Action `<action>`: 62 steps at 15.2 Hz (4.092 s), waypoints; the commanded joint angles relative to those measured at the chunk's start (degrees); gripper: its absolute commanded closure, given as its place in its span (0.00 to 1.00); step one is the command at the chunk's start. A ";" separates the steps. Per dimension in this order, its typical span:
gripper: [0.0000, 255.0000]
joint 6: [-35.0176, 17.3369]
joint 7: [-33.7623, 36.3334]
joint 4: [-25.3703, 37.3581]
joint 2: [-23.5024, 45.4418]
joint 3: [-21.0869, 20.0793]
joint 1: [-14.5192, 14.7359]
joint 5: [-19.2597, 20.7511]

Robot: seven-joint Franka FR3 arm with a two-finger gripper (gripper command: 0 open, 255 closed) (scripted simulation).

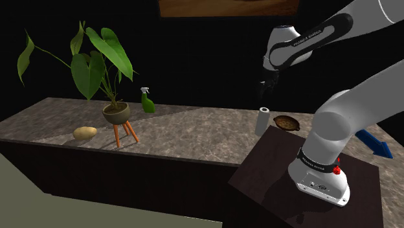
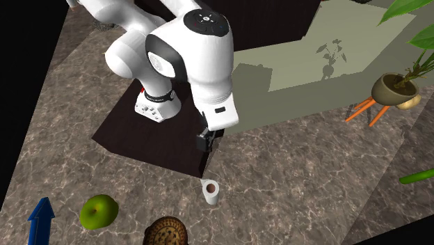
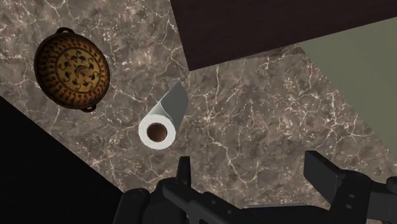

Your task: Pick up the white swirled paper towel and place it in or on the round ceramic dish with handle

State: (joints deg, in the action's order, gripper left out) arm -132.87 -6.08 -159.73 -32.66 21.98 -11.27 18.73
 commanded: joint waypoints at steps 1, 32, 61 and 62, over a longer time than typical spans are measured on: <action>0.00 -4.76 -1.40 -0.35 3.83 2.22 -0.54 0.91; 1.00 -37.73 -44.25 5.95 44.31 4.34 -2.79 -43.46; 1.00 -16.01 -13.94 6.05 18.76 15.97 1.34 -1.71; 1.00 -15.10 -15.57 6.76 18.36 16.92 0.77 -1.69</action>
State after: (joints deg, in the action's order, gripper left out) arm -148.89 -20.83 -153.39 -13.71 38.44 -10.01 16.76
